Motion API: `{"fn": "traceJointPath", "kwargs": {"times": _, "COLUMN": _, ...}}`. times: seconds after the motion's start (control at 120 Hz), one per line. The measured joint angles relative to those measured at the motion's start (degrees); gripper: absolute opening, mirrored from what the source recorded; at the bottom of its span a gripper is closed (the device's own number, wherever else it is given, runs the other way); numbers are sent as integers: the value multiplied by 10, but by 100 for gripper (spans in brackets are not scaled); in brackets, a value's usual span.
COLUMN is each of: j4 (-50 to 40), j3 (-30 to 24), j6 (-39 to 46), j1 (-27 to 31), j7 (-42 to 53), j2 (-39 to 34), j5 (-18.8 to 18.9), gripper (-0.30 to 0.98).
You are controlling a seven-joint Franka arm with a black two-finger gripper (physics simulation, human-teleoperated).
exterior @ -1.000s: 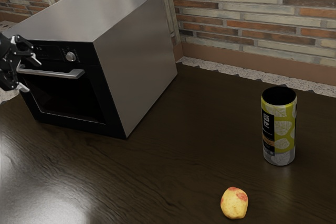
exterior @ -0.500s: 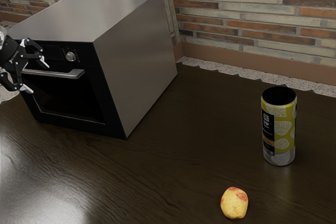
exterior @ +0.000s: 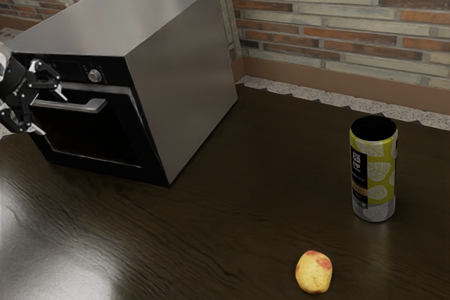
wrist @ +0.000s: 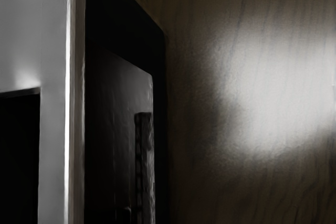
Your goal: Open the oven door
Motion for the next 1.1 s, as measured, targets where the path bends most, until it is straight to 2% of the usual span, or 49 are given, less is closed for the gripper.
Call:
{"fn": "traceJointPath", "kwargs": {"times": 0.05, "j4": -45, "j3": 0, "j6": 11, "j1": 1, "j7": 2, "j2": -31, "j5": -1, "gripper": 73}}
{"fn": "traceJointPath", "kwargs": {"times": 0.067, "j4": -61, "j3": 0, "j6": 14, "j1": 1, "j7": 3, "j2": -43, "j5": -1, "gripper": 69}}
{"fn": "traceJointPath", "kwargs": {"times": 0.15, "j4": -135, "j3": 1, "j6": 33, "j1": -17, "j7": 5, "j2": -102, "j5": -3, "gripper": 67}}
{"fn": "traceJointPath", "kwargs": {"times": 0.167, "j4": -155, "j3": 1, "j6": 36, "j1": -15, "j7": 6, "j2": -122, "j5": -4, "gripper": 62}}
{"fn": "traceJointPath", "kwargs": {"times": 0.183, "j4": -183, "j3": 2, "j6": 40, "j1": -15, "j7": 6, "j2": -154, "j5": -5, "gripper": 53}}
{"fn": "traceJointPath", "kwargs": {"times": 0.258, "j4": -390, "j3": 32, "j6": 52, "j1": -87, "j7": 8, "j2": -417, "j5": -5, "gripper": 59}}
{"fn": "traceJointPath", "kwargs": {"times": 0.3, "j4": -469, "j3": 16, "j6": 43, "j1": -118, "j7": 8, "j2": -545, "j5": -5, "gripper": 61}}
{"fn": "traceJointPath", "kwargs": {"times": 0.317, "j4": -466, "j3": 6, "j6": 36, "j1": -134, "j7": 6, "j2": -575, "j5": -6, "gripper": 62}}
{"fn": "traceJointPath", "kwargs": {"times": 0.35, "j4": -385, "j3": -17, "j6": 18, "j1": -150, "j7": -3, "j2": -596, "j5": -9, "gripper": 63}}
{"fn": "traceJointPath", "kwargs": {"times": 0.383, "j4": -266, "j3": -33, "j6": -5, "j1": -144, "j7": -23, "j2": -558, "j5": -12, "gripper": 64}}
{"fn": "traceJointPath", "kwargs": {"times": 0.442, "j4": -54, "j3": -67, "j6": -70, "j1": -94, "j7": -95, "j2": -399, "j5": -28, "gripper": 65}}
{"fn": "traceJointPath", "kwargs": {"times": 0.475, "j4": 13, "j3": -92, "j6": -90, "j1": -74, "j7": -143, "j2": -313, "j5": -50, "gripper": 66}}
{"fn": "traceJointPath", "kwargs": {"times": 0.525, "j4": 69, "j3": -136, "j6": -120, "j1": -33, "j7": -220, "j2": -243, "j5": -58, "gripper": 67}}
{"fn": "traceJointPath", "kwargs": {"times": 0.567, "j4": 99, "j3": -184, "j6": -144, "j1": 17, "j7": -283, "j2": -201, "j5": -49, "gripper": 67}}
{"fn": "traceJointPath", "kwargs": {"times": 0.658, "j4": 160, "j3": -342, "j6": -181, "j1": 166, "j7": -405, "j2": -111, "j5": -24, "gripper": 68}}
{"fn": "traceJointPath", "kwargs": {"times": 0.708, "j4": 167, "j3": -407, "j6": -191, "j1": 209, "j7": -463, "j2": -70, "j5": -9, "gripper": 68}}
{"fn": "traceJointPath", "kwargs": {"times": 0.808, "j4": 161, "j3": -464, "j6": -202, "j1": 240, "j7": -565, "j2": -25, "j5": 18, "gripper": 68}}
{"fn": "traceJointPath", "kwargs": {"times": 0.933, "j4": 159, "j3": -479, "j6": -210, "j1": 246, "j7": -672, "j2": -11, "j5": 35, "gripper": 68}}
{"fn": "traceJointPath", "kwargs": {"times": 0.983, "j4": 150, "j3": -479, "j6": -210, "j1": 237, "j7": -707, "j2": 7, "j5": 41, "gripper": 68}}
{"fn": "traceJointPath", "kwargs": {"times": 1.017, "j4": 144, "j3": -440, "j6": -207, "j1": 177, "j7": -729, "j2": 29, "j5": 55, "gripper": 68}}
{"fn": "traceJointPath", "kwargs": {"times": 1.033, "j4": 144, "j3": -388, "j6": -206, "j1": 113, "j7": -740, "j2": 42, "j5": 63, "gripper": 68}}
{"fn": "traceJointPath", "kwargs": {"times": 1.075, "j4": 152, "j3": -179, "j6": -204, "j1": -116, "j7": -766, "j2": 75, "j5": 80, "gripper": 68}}
{"fn": "traceJointPath", "kwargs": {"times": 1.1, "j4": 159, "j3": -78, "j6": -202, "j1": -219, "j7": -780, "j2": 90, "j5": 88, "gripper": 68}}
